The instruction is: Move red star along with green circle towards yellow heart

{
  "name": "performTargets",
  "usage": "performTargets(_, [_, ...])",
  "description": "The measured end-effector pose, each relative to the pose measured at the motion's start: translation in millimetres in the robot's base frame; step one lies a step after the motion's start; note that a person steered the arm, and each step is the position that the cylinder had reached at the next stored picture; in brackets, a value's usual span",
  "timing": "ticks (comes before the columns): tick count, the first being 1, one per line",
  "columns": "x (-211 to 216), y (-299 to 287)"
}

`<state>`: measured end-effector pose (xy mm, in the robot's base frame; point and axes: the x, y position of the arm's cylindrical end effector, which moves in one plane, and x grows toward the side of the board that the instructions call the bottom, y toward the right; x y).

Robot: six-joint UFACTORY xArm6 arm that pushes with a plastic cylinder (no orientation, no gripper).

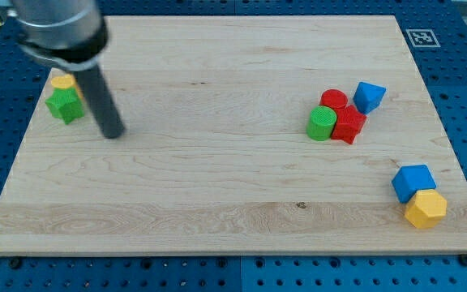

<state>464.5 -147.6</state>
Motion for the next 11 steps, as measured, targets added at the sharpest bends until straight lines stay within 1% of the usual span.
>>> performTargets(1, [13.6,80.9])
performTargets(3, [19.5,236.3])
performTargets(4, [28.9,300.1])
performTargets(5, [46.5,344.5])
performTargets(6, [35.0,381.1])
performTargets(7, [18.0,382.6])
performTargets(8, [8.8,361.2])
performTargets(9, [-18.0,329.8])
performTargets(11, [-19.9,277.3])
